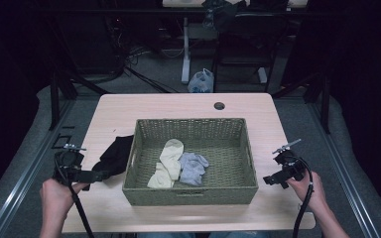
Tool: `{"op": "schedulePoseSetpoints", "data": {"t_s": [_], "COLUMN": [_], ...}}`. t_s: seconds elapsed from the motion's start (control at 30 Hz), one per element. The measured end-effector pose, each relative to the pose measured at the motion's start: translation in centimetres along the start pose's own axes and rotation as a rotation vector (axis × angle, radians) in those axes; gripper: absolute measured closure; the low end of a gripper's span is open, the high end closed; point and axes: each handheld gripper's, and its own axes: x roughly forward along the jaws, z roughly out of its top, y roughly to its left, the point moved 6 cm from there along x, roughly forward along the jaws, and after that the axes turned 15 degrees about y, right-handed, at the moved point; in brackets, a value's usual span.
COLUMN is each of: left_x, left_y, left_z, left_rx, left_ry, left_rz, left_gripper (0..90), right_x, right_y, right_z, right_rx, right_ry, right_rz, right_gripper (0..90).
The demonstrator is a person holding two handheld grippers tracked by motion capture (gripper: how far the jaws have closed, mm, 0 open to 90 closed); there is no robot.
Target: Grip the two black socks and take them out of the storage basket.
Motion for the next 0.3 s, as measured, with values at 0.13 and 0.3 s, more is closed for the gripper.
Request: {"op": "schedulePoseSetpoints", "data": {"t_s": [0.13,0.3], "left_x": [1.3,1.9], "left_y": [0.1,0.3], "left_z": [-1.7,-2.3], "left_rx": [-0.009,-0.021], "left_ry": [0.032,0.03], "left_rz": [0.002,-0.008], "left_gripper": [0.2,0.2], "right_x": [0.0,0.0], "right_y": [0.0,0.2], "right_z": [0.0,0.1], "right_rx": [-0.002,0.002], "right_ry": [0.002,-0.009], "right_rz": [-0.009,-0.001], "right_gripper": [1.3,1.3]}}
